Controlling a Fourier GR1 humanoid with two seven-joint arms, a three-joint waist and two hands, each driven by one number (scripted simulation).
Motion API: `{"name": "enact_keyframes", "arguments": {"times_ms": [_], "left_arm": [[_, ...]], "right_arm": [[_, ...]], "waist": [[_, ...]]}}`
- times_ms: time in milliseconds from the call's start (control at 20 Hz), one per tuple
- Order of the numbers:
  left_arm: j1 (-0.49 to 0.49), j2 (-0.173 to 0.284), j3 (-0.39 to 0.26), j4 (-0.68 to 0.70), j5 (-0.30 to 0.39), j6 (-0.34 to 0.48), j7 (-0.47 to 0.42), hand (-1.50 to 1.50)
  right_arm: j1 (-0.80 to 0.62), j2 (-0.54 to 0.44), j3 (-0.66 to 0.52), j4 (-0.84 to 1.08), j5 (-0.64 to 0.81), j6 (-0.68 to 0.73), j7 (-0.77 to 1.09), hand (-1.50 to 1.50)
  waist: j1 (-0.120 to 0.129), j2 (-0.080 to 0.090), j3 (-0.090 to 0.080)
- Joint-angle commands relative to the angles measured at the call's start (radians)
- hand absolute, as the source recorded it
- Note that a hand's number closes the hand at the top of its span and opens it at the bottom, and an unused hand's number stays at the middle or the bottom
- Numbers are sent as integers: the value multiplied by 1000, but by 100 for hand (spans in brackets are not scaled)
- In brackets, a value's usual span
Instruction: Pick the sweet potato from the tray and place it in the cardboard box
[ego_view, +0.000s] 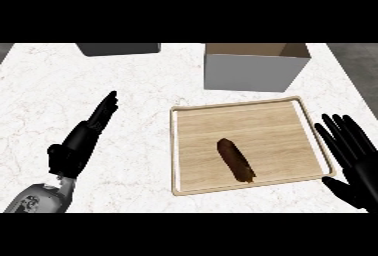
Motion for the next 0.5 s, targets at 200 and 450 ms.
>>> {"name": "enact_keyframes", "arguments": {"times_ms": [200,450], "left_arm": [[10,-7,-10,13,-8,-4,-2,0],[2,-26,-29,17,-24,-6,-15,0]], "right_arm": [[132,35,149,-257,380,244,333,-150],[199,142,296,-431,518,503,551,-150]], "waist": [[-10,-3,-1],[16,8,2]]}}
